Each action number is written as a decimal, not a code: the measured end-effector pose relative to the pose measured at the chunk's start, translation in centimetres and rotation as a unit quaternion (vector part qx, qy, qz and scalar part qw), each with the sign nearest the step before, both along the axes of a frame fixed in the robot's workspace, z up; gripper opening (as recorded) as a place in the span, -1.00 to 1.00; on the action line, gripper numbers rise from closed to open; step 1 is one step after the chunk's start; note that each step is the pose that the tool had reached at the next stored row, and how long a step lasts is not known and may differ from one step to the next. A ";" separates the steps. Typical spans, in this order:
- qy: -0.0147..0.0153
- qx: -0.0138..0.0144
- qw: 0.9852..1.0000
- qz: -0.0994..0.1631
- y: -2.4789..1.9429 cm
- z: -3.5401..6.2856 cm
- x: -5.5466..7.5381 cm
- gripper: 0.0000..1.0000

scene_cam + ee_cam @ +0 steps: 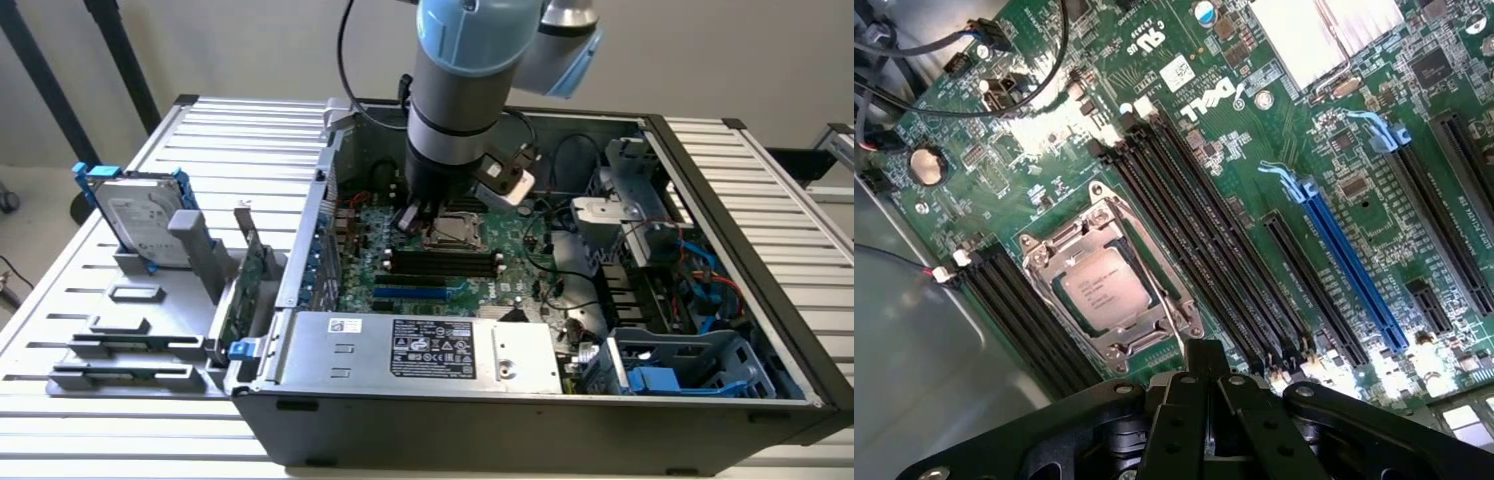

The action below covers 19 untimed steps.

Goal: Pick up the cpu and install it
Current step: 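Install the second cpu locking lever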

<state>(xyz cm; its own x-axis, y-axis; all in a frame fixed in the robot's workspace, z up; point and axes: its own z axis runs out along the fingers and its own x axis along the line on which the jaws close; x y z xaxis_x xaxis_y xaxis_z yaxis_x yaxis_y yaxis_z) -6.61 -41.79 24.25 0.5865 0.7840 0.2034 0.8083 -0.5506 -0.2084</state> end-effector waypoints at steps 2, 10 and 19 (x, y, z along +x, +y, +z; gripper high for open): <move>0.000 0.000 1.000 0.000 0.13 -0.15 0.0 -0.79; 0.000 0.003 1.000 0.000 0.25 -0.89 -0.4 -0.79; -0.001 0.013 1.000 0.000 0.26 -2.33 -0.9 -0.79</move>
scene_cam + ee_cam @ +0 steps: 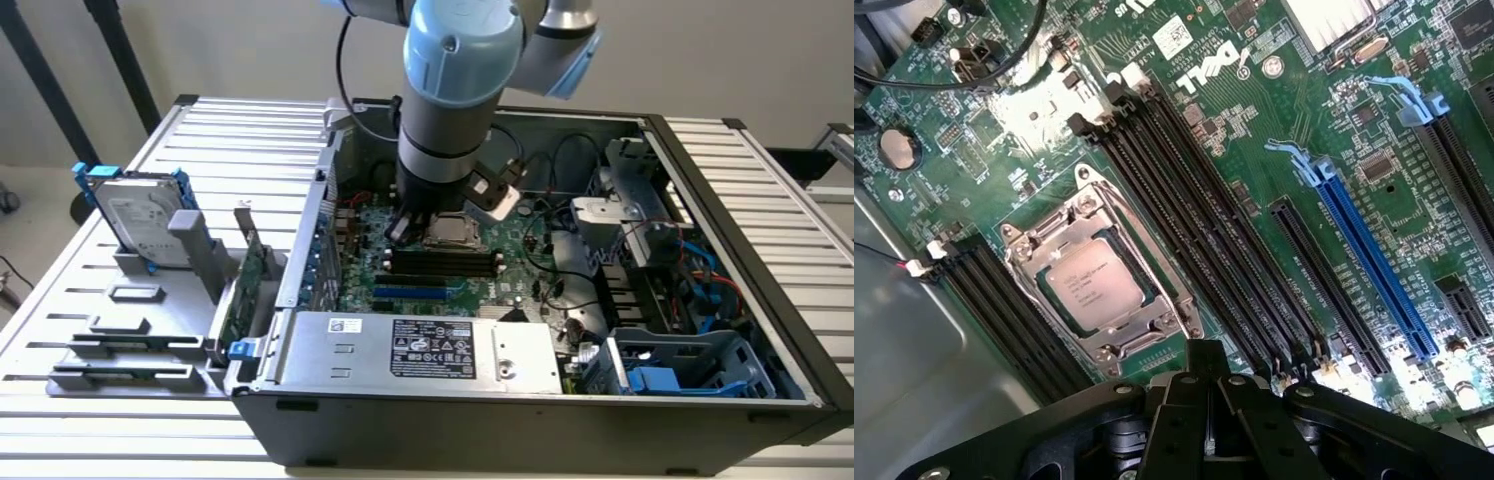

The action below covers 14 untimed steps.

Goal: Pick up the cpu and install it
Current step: 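Install the second cpu locking lever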

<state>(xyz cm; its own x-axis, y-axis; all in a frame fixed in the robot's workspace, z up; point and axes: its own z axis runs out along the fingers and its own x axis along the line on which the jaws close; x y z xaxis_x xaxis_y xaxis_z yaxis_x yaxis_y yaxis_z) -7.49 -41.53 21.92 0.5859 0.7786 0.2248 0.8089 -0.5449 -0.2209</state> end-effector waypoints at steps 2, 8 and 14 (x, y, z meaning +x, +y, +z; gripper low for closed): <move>0.000 0.000 1.000 0.000 0.01 -0.35 -0.1 -0.79; -0.001 0.001 1.000 0.000 0.27 -1.13 -0.3 -0.79; -0.001 0.001 1.000 0.000 0.61 -1.57 -0.4 -0.79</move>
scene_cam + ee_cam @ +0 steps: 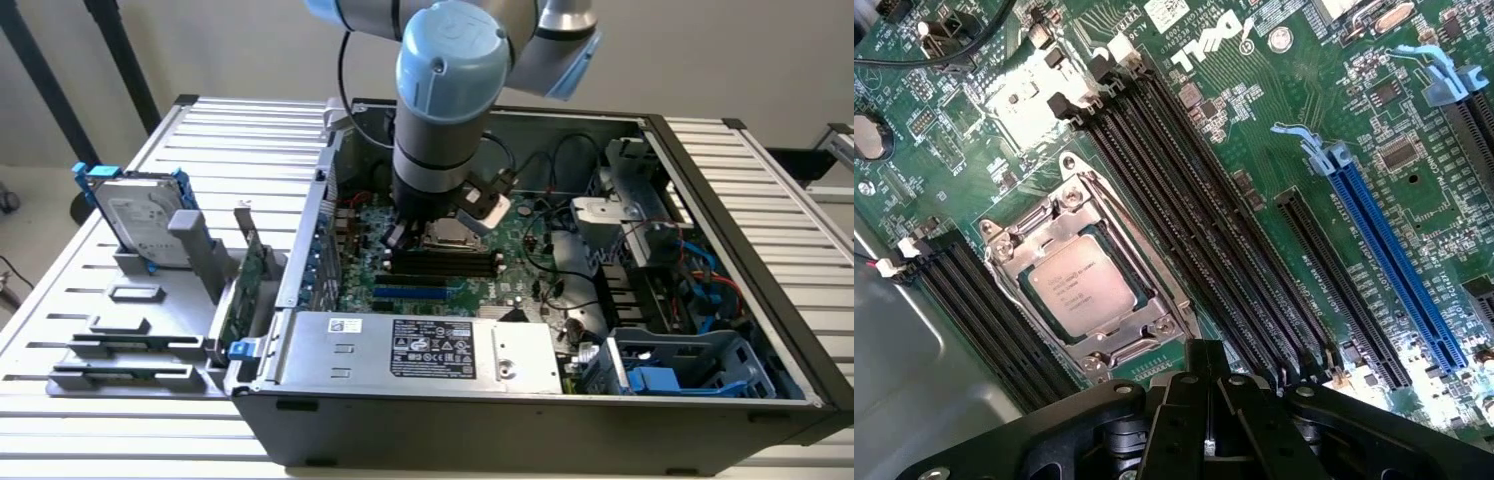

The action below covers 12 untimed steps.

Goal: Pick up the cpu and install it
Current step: 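Install the second cpu locking lever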

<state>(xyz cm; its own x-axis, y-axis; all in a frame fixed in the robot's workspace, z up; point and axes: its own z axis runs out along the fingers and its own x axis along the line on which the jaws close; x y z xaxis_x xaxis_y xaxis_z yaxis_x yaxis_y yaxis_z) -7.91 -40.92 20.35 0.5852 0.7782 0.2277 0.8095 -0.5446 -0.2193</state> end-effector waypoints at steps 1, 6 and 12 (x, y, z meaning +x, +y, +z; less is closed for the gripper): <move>0.000 0.000 1.000 0.000 0.04 -0.05 0.0 -0.79; 0.000 0.000 1.000 0.000 0.22 -0.28 0.0 -0.79; -0.001 0.000 1.000 0.000 0.36 -0.64 -0.1 -0.79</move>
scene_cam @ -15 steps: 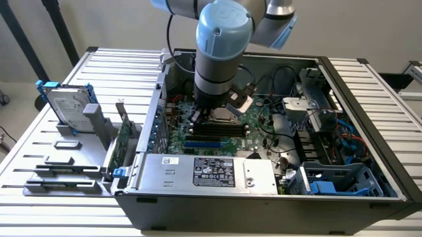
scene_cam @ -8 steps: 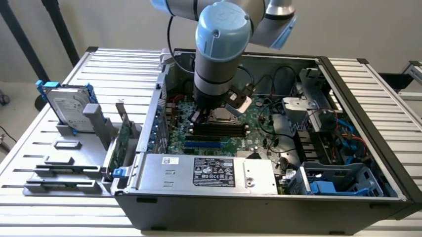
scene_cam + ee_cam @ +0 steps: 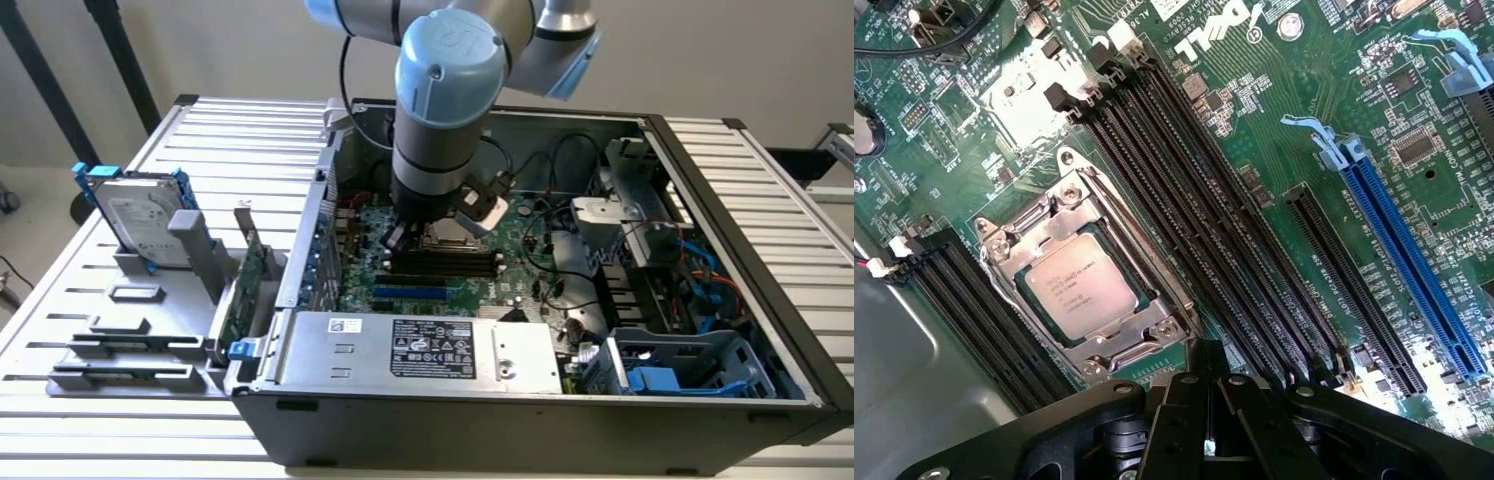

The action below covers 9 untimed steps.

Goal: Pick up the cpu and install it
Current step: 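Install the second cpu locking lever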

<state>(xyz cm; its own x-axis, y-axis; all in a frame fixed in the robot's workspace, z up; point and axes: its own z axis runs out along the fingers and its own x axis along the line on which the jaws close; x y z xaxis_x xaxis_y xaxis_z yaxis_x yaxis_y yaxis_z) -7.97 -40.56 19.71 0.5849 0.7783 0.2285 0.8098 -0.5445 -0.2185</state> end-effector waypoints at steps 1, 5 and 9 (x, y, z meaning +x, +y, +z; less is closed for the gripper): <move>0.000 0.000 1.000 0.000 0.02 -0.05 0.0 -0.79; -0.001 0.000 1.000 0.000 0.15 -0.30 0.0 -0.79; -0.001 -0.001 1.000 0.000 0.25 -0.34 -0.1 -0.79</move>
<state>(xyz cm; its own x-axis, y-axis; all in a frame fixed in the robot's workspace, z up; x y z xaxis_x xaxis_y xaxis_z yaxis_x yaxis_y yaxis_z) -8.03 -40.31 19.37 0.5846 0.7789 0.2273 0.8101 -0.5449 -0.2163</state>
